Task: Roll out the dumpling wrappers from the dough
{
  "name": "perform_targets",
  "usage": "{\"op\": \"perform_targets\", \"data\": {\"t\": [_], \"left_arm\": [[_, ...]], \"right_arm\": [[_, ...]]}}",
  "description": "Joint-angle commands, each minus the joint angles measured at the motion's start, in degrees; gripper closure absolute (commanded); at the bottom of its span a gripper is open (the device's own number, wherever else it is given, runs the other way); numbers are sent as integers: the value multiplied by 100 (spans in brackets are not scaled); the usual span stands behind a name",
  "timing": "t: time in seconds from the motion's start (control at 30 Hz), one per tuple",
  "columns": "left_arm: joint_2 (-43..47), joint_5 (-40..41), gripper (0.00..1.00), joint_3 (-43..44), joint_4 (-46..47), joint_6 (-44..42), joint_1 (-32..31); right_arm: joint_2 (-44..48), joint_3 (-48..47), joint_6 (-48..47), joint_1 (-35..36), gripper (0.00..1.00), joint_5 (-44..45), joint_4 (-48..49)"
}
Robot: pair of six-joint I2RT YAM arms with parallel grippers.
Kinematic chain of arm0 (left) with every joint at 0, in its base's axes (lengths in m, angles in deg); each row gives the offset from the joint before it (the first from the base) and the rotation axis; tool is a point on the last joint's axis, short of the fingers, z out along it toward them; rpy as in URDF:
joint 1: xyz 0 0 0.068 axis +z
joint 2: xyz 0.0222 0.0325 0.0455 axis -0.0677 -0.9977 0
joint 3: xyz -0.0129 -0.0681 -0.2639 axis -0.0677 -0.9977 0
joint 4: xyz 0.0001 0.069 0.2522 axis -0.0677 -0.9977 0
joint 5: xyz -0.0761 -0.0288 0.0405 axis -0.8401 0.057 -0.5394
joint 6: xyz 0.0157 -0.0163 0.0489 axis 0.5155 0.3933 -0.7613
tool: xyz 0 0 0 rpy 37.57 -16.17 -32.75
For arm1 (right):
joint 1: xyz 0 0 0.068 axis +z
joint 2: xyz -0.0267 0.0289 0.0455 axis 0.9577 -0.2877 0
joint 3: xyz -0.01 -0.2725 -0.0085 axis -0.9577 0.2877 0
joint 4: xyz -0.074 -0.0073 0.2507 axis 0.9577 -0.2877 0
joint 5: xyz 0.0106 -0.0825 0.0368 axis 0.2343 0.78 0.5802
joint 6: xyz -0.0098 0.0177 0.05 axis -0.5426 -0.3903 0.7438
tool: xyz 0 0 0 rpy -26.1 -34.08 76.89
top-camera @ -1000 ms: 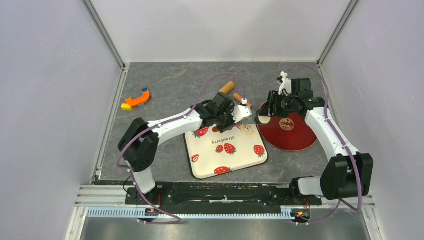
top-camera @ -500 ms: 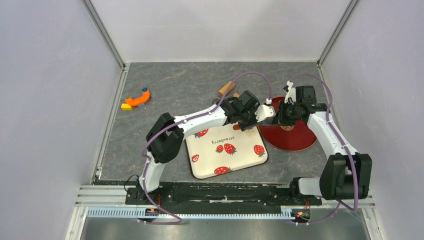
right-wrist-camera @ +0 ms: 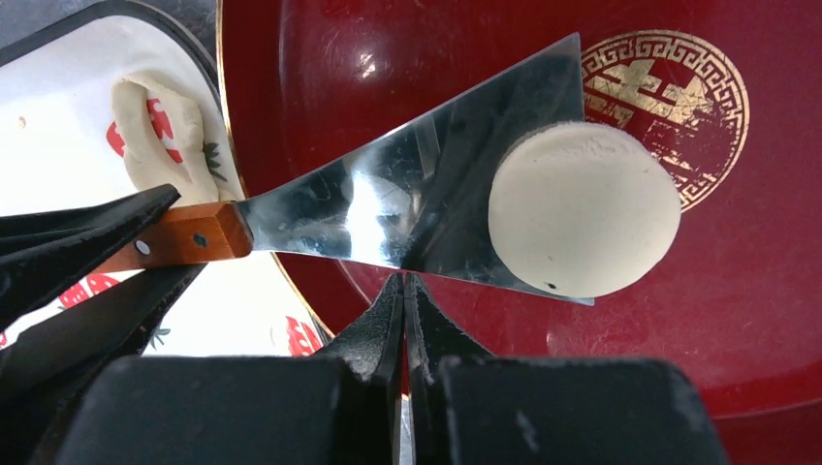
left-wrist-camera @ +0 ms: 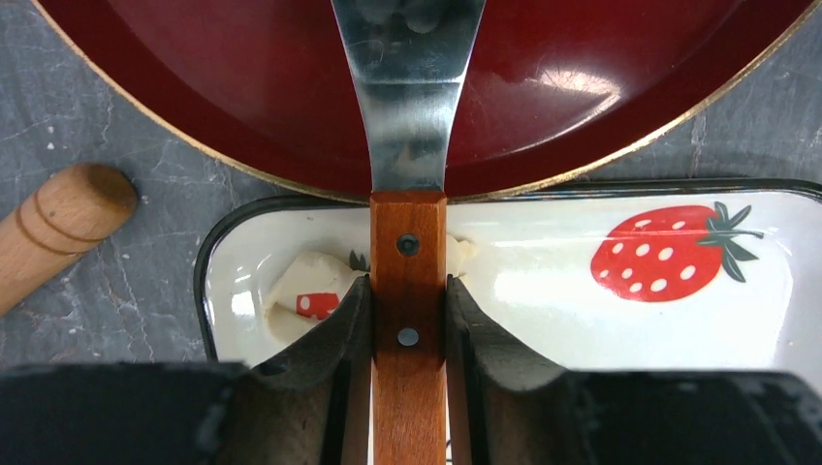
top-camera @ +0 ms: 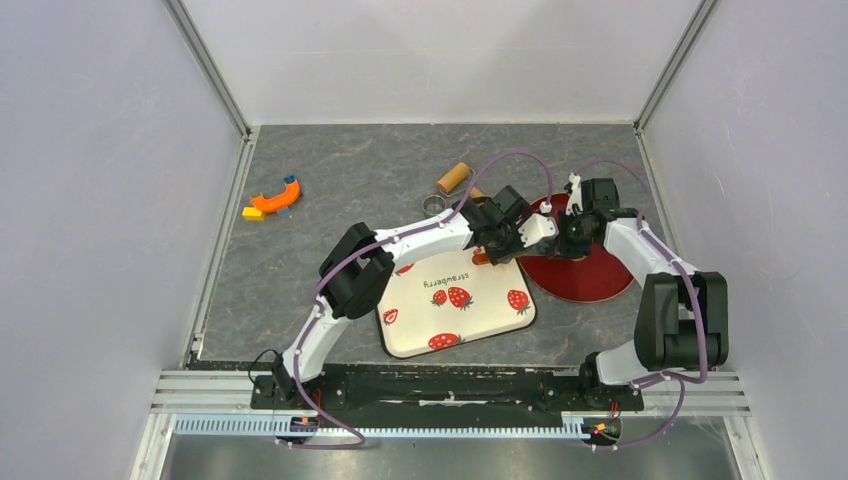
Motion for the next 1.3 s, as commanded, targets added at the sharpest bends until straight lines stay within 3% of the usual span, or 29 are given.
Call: {"op": "perform_targets", "data": {"t": [0.0,0.63,1.27], "left_arm": [[-142,-43,98,502,3,210,-57],[-493,71,98,1109,-354,143,-151],[-144,779,98,1185,-738,-134,-169]], "right_arm": [[-93,-268,-73,-16,100,175,339],[-1113,-675,-254,-16,100,1716,520],[-1359,-1101,-373,-141,100,1975,316]]}}
